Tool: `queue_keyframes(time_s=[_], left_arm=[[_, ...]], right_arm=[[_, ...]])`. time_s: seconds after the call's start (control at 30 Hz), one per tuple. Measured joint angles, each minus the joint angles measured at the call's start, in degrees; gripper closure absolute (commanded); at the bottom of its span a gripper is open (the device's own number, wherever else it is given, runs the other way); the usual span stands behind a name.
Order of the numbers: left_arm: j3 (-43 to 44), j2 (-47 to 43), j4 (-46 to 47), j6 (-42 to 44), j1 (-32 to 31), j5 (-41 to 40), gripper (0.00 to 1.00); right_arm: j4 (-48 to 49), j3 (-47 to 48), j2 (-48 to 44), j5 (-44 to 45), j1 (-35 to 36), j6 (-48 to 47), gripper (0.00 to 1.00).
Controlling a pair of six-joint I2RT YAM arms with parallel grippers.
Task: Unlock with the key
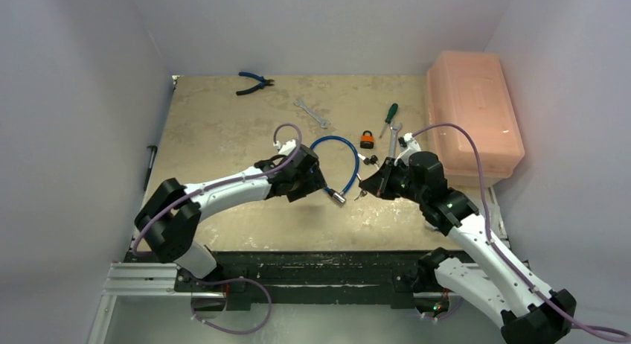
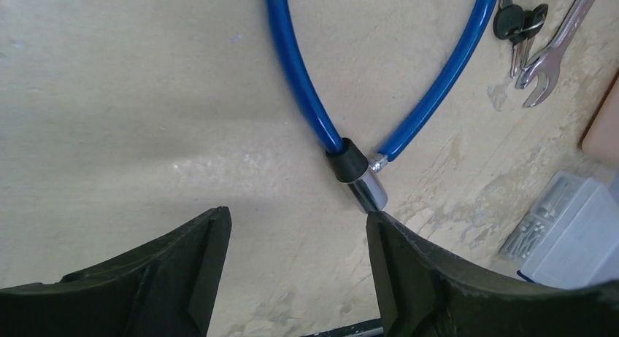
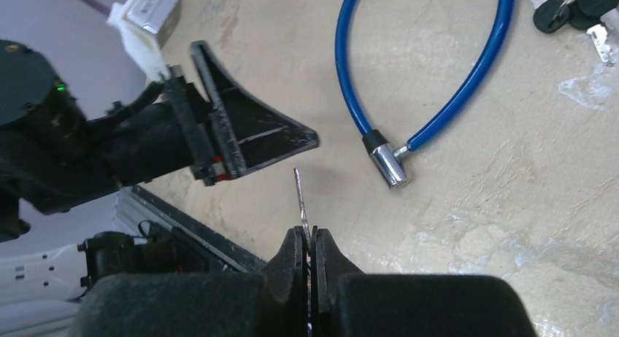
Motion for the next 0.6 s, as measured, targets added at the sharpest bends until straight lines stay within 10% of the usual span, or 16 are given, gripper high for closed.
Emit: queue_keyframes(time_s=[0.6], left_arm=[[2.82, 11.56, 6.01, -11.23, -2.99, -0.02, 0.41]], right_arm=[[-3.23, -10.32, -5.42, -4.98, -1.38, -2.10, 1.00]])
